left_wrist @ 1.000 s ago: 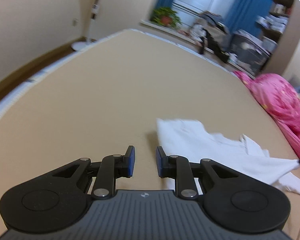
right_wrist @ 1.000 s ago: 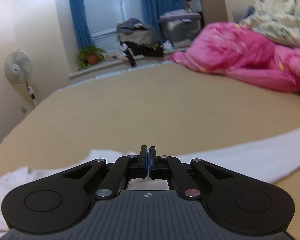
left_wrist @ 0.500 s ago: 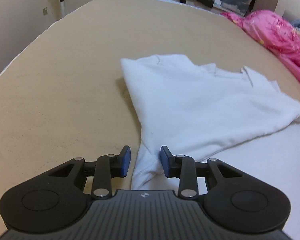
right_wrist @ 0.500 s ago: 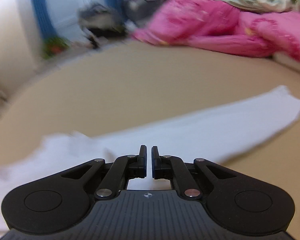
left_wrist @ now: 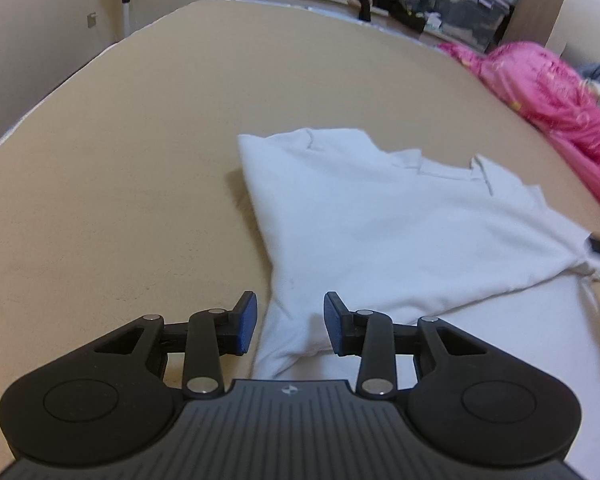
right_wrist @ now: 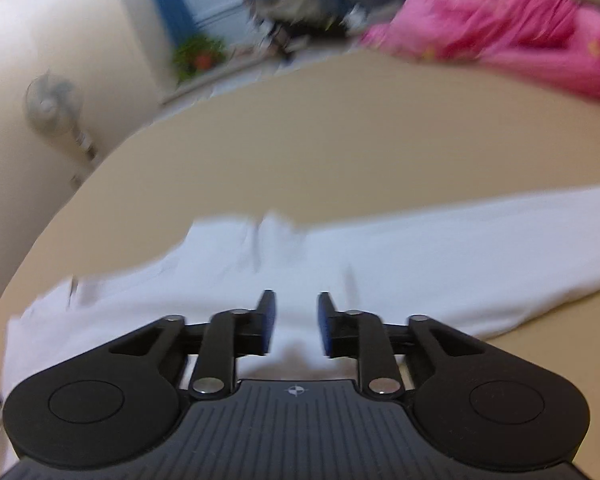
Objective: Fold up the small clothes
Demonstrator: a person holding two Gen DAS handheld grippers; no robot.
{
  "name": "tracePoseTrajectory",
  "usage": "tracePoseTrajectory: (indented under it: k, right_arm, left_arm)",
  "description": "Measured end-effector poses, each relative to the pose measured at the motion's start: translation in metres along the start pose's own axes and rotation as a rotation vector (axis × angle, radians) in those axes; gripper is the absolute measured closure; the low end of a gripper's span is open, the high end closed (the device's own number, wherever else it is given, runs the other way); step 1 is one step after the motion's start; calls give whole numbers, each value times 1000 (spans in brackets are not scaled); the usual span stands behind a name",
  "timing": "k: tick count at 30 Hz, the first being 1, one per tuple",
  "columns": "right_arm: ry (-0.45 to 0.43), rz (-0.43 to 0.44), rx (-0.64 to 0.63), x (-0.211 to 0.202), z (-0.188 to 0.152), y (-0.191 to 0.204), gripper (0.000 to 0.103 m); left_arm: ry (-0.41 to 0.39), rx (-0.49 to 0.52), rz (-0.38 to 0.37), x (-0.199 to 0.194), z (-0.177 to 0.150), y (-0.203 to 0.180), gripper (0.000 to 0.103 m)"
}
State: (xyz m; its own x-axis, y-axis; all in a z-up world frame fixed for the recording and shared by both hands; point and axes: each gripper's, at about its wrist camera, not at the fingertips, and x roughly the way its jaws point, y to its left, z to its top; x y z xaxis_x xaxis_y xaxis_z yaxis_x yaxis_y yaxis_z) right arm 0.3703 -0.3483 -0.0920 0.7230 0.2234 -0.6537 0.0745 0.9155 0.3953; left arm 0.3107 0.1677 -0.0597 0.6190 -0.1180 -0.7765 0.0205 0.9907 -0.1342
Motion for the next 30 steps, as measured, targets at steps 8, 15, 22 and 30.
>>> tracePoseTrajectory:
  k: [8, 15, 22, 30]
  right_arm:
    - [-65, -28, 38, -20, -1, -5, 67]
    - [12, -98, 96, -14, -8, -37, 59]
    - [-113, -195, 338, -48, 7, -123, 59]
    - [-187, -353, 569, -58, -10, -229, 59]
  left_arm:
    - [31, 71, 48, 5, -8, -12, 59]
    - [60, 129, 60, 11, -13, -19, 52]
    - [81, 120, 44, 16, -11, -15, 49]
    - [91, 119, 37, 20, -8, -15, 48]
